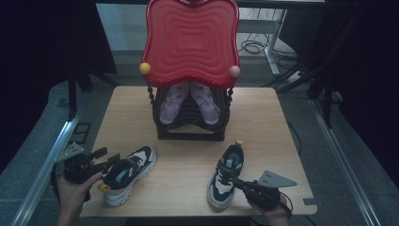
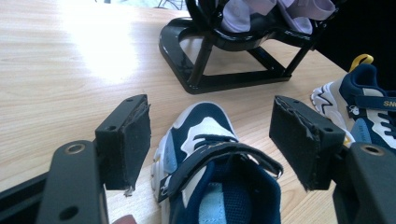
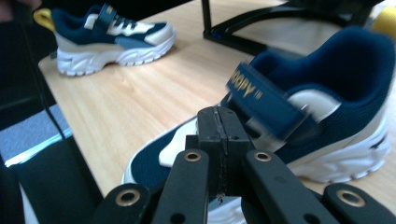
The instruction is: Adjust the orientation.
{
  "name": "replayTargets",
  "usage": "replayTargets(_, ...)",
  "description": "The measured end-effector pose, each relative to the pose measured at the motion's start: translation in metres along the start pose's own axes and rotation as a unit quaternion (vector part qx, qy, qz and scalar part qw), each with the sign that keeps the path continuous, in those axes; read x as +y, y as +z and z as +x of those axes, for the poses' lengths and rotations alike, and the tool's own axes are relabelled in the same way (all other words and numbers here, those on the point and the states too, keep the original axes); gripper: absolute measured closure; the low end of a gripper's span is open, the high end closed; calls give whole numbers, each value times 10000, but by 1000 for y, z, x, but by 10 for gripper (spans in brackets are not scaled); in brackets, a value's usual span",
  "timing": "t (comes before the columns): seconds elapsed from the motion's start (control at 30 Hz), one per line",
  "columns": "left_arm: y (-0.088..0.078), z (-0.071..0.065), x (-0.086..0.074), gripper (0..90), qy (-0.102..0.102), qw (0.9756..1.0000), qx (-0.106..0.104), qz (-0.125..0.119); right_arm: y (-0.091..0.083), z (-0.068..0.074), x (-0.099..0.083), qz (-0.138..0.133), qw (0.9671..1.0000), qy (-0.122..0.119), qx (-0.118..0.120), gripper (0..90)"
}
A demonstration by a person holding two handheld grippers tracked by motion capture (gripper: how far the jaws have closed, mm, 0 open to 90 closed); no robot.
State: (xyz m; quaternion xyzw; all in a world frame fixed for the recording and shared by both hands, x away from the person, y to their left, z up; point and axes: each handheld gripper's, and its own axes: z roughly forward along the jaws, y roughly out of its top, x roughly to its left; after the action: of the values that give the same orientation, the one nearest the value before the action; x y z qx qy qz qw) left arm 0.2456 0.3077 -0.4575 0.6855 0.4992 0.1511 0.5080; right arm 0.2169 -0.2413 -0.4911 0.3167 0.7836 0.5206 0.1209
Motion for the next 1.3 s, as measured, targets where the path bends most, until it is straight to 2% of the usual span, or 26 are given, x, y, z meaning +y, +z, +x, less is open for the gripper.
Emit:
replayTargets(0.13, -2, 1, -1, 294, -9, 10000, 37, 3, 3, 2, -9, 170, 9998, -134, 50, 896)
replayTargets(0.27, -2, 1, -1, 295, -11, 10000, 45, -11, 2, 3, -17, 214, 9994, -195, 179, 895)
replayTargets(0.5, 1, 0, -2, 295, -3, 10000, 31, 44, 2, 5, -33, 354, 9989, -170, 266, 895)
replayTargets(0.9, 1, 0, -2, 294, -14, 10000, 21, 75, 14, 7, -32, 346, 9987, -115, 351, 895)
replayTargets(1.1, -1, 1, -2, 295, -15, 10000, 36, 50, 24, 13, -28, 343, 9991, -125, 202, 895)
replayTargets(1.3, -2, 2, -2, 295, -22, 10000, 51, 61, 31, 16, -24, 397, 9989, -185, 164, 895)
